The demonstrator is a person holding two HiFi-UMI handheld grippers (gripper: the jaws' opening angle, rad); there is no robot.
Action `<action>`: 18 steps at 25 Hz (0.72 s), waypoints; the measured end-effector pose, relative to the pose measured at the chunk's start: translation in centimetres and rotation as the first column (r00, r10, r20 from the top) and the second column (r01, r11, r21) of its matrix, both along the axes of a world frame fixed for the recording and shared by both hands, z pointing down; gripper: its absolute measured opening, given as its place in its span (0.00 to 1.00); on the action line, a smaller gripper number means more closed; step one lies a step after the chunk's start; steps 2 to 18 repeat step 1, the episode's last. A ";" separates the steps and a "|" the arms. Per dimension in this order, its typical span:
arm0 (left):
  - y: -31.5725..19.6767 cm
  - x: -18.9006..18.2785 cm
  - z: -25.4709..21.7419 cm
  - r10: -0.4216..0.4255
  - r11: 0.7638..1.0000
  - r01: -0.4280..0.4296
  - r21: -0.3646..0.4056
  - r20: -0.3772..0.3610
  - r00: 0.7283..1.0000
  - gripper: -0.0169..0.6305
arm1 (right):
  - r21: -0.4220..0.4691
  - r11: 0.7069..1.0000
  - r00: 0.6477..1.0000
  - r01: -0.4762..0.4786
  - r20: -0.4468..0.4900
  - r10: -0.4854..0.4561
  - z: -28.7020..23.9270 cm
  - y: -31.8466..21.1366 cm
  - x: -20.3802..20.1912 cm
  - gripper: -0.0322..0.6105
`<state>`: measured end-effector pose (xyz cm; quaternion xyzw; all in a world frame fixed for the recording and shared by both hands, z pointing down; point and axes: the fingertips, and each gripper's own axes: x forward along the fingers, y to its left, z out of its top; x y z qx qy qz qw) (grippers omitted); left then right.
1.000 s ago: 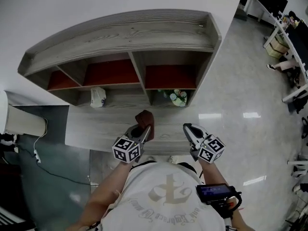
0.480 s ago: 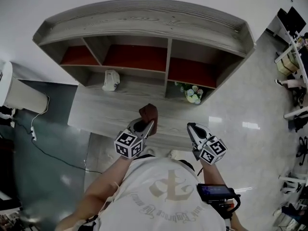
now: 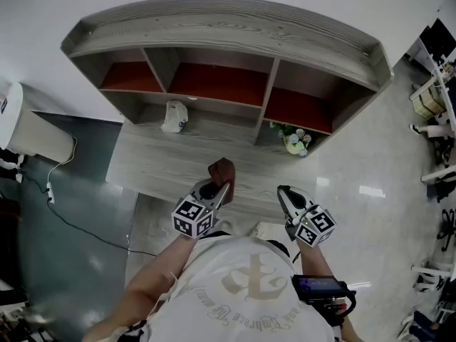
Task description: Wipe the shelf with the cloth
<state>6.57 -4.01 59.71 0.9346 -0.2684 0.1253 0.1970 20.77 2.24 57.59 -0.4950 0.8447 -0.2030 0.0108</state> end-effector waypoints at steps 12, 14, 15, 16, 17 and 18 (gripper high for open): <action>0.1 -0.3 0.1 0.000 1.000 0.000 -0.001 0.000 1.000 0.13 | -0.002 1.000 1.000 0.000 0.001 0.000 0.0 0.1 -0.4 0.06; 0.1 -0.3 0.1 0.000 1.000 0.000 -0.001 0.000 1.000 0.13 | -0.002 1.000 1.000 0.000 0.001 0.000 0.0 0.1 -0.4 0.06; 0.1 -0.3 0.1 0.000 1.000 0.000 -0.001 0.000 1.000 0.13 | -0.002 1.000 1.000 0.000 0.001 0.000 0.0 0.1 -0.4 0.06; 0.1 -0.3 0.1 0.000 1.000 0.000 -0.001 0.000 1.000 0.13 | -0.002 1.000 1.000 0.000 0.001 0.000 0.0 0.1 -0.4 0.06; 0.1 -0.3 0.1 0.000 1.000 0.000 -0.001 0.000 1.000 0.13 | -0.002 1.000 1.000 0.000 0.001 0.000 0.0 0.1 -0.4 0.06; 0.1 -0.3 0.1 0.000 1.000 0.000 -0.001 0.000 1.000 0.13 | -0.002 1.000 1.000 0.000 0.001 0.000 0.0 0.1 -0.4 0.06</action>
